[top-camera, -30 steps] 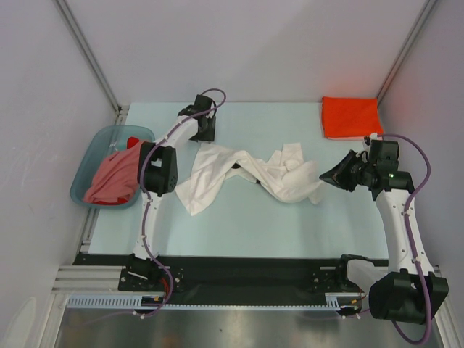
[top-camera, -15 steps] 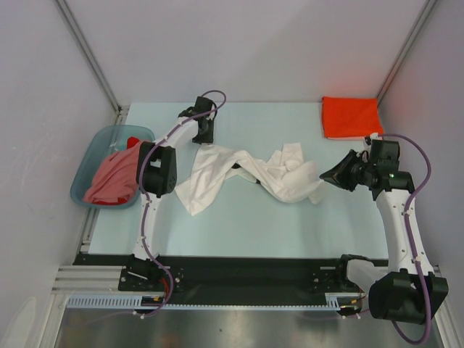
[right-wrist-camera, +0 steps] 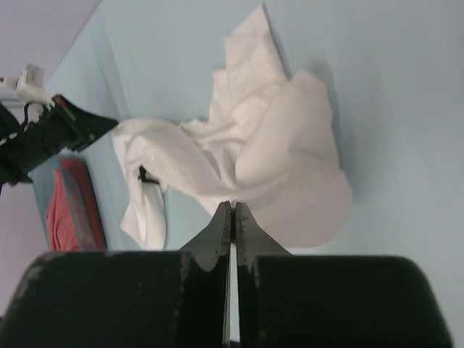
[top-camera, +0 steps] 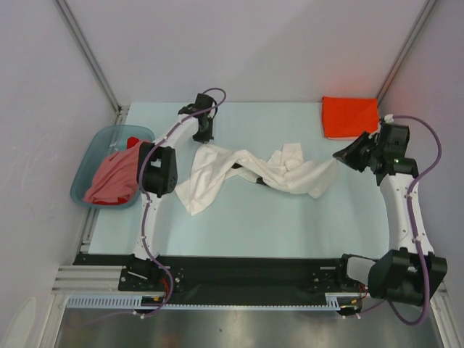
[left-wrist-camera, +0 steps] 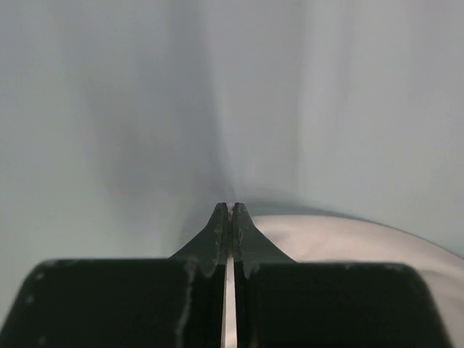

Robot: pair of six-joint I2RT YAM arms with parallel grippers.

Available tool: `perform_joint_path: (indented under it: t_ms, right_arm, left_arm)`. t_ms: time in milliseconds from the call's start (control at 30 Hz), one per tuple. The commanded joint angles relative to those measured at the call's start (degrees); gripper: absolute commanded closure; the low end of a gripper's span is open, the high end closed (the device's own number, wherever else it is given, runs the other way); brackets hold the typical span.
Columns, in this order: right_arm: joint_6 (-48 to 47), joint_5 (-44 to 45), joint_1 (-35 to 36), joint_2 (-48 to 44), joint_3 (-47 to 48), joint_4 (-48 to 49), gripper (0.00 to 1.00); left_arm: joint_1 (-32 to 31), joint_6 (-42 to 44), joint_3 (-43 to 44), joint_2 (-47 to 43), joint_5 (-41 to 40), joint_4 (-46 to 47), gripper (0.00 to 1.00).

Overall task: Fold and stack the t-shirts
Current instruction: Fold the tshirt

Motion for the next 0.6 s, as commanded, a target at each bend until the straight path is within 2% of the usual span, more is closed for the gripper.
perform_joint_path:
  t_ms: [0, 133, 333, 567]
  right_arm:
    - [-1.05, 7.68, -1.51, 4.65, 6.59, 15.17, 1.0]
    - [-5.27, 11.46, -2.48, 12.3, 16.52, 21.52, 1.0]
    - [-4.75, 9.8, -4.94, 20.56, 34.09, 29.44, 1.0]
    - [-4.4, 6.91, -7.92, 25.14, 53.44, 31.9, 1.0]
  left_arm:
    - [0.42, 0.54, 7.76, -7.28, 1.85, -1.77, 1.0]
    - [0.86, 0.28, 13.65, -13.59, 4.49, -0.64, 1.0]
    - [2.53, -0.78, 10.68, -23.98, 12.12, 10.51, 1.0]
    - [3.77, -2.97, 11.72, -33.83, 14.77, 20.98, 1.0]
